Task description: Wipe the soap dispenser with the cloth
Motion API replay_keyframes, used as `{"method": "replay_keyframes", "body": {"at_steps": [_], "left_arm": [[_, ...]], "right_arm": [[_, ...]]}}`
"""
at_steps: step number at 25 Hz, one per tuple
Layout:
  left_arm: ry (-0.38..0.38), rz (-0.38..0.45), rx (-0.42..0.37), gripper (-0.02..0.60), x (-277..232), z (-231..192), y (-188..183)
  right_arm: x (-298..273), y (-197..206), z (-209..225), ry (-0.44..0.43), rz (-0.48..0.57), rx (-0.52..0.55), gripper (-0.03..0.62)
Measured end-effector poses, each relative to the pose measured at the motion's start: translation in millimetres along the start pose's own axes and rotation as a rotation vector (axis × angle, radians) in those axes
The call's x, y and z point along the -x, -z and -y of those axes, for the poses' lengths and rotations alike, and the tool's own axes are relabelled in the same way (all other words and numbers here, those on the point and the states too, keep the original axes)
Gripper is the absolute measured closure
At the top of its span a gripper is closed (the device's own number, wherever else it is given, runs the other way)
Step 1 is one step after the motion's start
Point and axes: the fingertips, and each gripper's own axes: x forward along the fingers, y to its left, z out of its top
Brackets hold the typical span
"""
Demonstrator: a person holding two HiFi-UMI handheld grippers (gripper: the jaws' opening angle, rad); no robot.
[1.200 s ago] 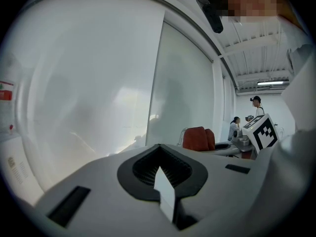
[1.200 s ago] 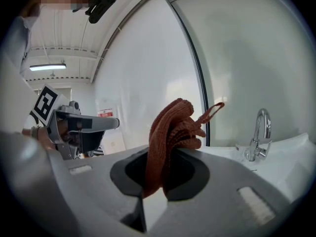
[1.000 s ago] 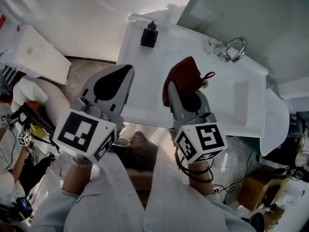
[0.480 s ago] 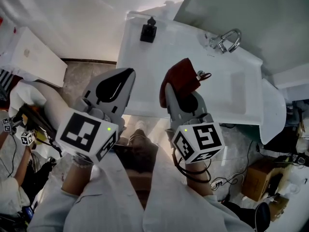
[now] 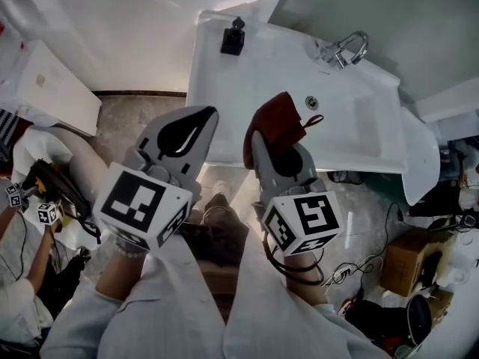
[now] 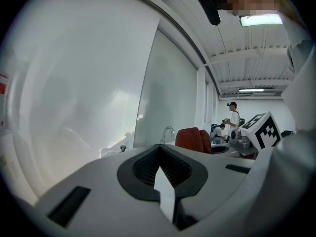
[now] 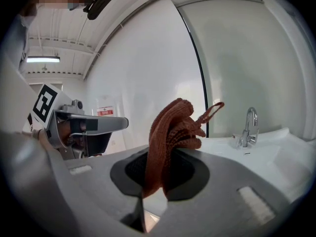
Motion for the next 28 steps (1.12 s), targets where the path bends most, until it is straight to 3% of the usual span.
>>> {"method": "replay_keyframes", "body": {"at_steps": [10, 17, 28], "left_arm": [[0.051, 0.003, -0.002, 0.577, 28, 15, 10], [0.053, 0.0, -0.006, 0.577, 35, 21, 8], [0.02, 0.001, -0.015, 0.577, 16, 35, 2]], "right_arm": [[28, 5, -30, 0.04, 0.018, 0.013, 0.539], [35, 2, -41, 0.019, 0.018, 0.034, 0.539], [39, -3, -18, -0.01, 0.017, 0.044, 0.539]]}}
